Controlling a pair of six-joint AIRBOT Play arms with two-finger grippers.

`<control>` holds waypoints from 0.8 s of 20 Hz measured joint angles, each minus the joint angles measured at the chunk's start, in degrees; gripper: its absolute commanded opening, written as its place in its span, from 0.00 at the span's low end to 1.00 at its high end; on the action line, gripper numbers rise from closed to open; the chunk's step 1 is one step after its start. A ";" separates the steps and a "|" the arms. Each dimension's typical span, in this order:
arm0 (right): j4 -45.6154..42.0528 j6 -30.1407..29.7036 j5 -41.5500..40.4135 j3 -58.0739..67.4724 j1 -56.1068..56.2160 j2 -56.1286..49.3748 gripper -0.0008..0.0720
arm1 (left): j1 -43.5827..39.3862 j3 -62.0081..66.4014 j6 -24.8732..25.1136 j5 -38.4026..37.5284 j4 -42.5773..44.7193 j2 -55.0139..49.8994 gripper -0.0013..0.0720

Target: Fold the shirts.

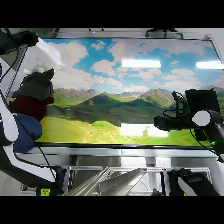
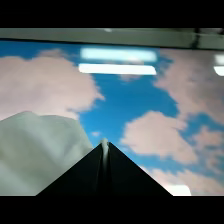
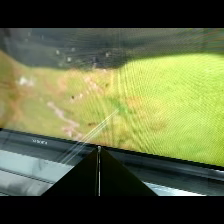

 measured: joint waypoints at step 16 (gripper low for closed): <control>0.00 0.00 0.00 0.00 0.00 0.00 0.04 | -34.77 -31.54 -12.90 11.50 -1.51 14.53 0.96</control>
